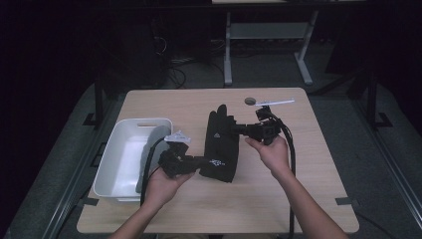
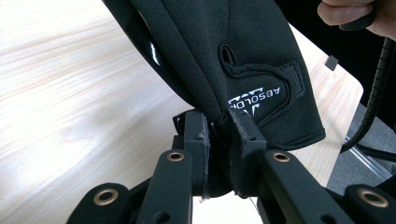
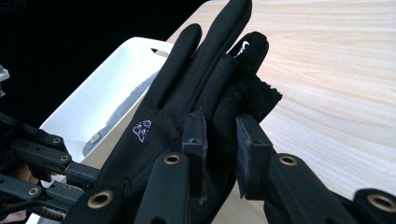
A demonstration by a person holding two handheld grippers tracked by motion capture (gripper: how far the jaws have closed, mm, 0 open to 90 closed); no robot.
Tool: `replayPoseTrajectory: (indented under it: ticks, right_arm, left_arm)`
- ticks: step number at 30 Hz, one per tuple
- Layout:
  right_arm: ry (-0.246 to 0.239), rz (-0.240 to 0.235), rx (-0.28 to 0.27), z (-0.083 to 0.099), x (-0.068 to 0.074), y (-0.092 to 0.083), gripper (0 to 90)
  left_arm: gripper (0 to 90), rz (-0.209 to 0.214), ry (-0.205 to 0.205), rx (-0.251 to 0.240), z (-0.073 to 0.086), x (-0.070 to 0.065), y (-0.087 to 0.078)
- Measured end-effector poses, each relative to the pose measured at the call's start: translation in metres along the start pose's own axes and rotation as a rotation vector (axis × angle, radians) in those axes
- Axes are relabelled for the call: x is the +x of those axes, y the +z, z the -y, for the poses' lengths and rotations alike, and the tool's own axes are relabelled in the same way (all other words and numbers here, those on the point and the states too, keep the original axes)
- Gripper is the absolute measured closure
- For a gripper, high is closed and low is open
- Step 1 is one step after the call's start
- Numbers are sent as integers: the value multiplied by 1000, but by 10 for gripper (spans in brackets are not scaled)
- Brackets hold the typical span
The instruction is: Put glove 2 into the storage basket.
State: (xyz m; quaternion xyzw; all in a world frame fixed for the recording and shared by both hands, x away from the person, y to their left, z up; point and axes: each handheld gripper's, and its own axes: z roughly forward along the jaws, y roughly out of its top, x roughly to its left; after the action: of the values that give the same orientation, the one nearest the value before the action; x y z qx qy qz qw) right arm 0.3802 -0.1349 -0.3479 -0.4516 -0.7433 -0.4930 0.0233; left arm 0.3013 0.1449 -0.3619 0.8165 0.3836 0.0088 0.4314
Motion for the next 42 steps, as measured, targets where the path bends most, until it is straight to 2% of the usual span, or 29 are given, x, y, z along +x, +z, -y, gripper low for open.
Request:
replayPoseTrajectory:
  ticks: [18,28,42]
  right_arm:
    - [-42,-21,15,-22,24,18,758]
    - [-53,-34,25,-32,36,32,758]
    - [-78,-62,38,-47,59,59,758]
  left_arm:
    - [787,-21,-25,-29,4,16,-27]
    - [788,-42,-24,-34,6,25,-43]
    - [790,-75,-56,-52,14,44,-70]
